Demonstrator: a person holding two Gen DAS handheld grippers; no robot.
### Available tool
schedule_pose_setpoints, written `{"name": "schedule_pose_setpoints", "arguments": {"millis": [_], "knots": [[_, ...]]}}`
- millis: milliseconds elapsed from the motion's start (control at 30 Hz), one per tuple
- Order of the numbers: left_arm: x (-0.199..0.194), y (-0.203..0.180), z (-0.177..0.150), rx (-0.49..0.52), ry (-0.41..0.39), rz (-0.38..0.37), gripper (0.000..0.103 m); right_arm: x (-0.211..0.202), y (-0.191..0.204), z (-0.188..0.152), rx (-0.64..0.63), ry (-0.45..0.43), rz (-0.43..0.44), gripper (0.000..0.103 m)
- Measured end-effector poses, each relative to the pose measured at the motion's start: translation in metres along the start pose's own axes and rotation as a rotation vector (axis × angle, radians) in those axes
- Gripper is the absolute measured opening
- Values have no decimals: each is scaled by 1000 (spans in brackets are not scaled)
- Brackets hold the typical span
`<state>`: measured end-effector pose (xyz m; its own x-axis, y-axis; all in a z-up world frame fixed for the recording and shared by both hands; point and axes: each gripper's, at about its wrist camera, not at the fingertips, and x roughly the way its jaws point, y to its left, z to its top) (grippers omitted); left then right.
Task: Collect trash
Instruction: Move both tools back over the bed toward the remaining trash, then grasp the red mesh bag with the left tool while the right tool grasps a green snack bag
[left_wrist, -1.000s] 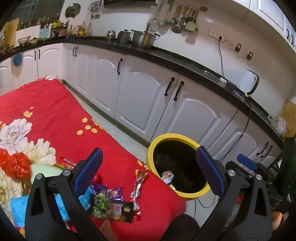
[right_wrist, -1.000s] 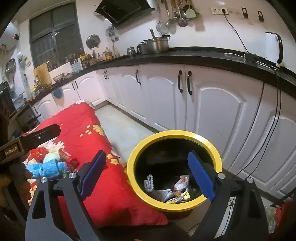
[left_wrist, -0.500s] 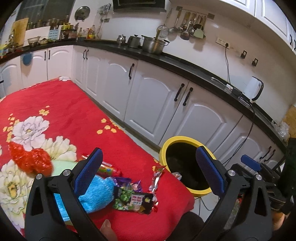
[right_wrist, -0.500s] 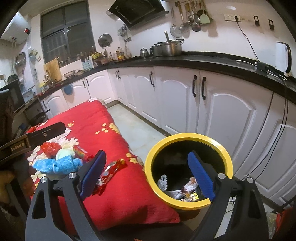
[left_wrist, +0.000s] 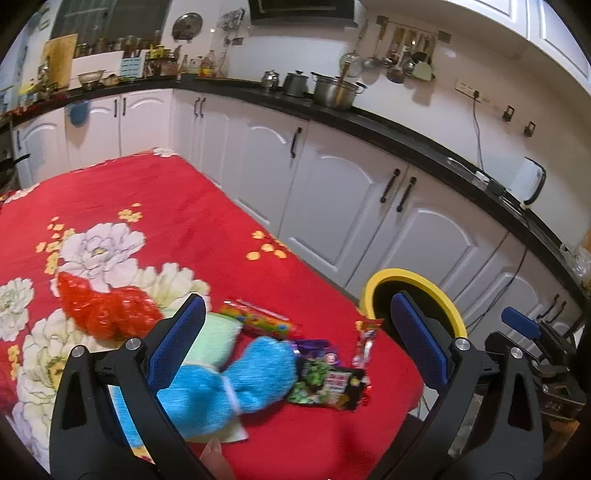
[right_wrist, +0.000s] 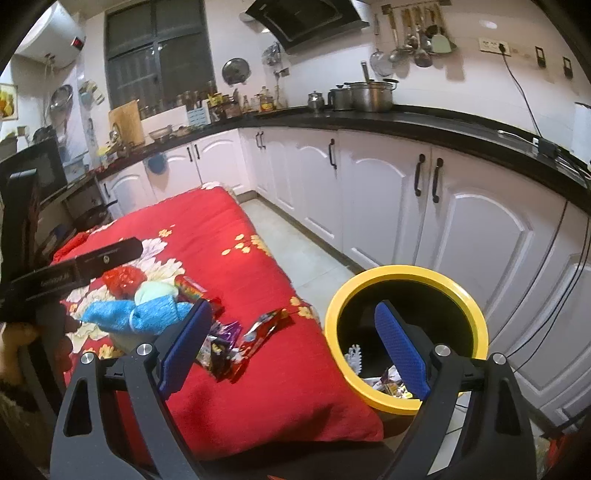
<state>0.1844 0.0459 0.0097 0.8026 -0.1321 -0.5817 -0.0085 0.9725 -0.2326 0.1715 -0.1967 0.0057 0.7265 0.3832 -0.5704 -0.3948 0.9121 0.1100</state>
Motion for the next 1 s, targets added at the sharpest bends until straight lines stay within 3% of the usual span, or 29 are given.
{"name": "schedule_pose_setpoints", "arguments": {"millis": [633, 1000], "knots": [[-20, 93, 9, -154, -41, 137, 92, 41, 56, -14, -141, 109, 67, 87], [-4, 155, -6, -295, 20, 193, 92, 87, 76, -27, -224, 201, 73, 87]]}}
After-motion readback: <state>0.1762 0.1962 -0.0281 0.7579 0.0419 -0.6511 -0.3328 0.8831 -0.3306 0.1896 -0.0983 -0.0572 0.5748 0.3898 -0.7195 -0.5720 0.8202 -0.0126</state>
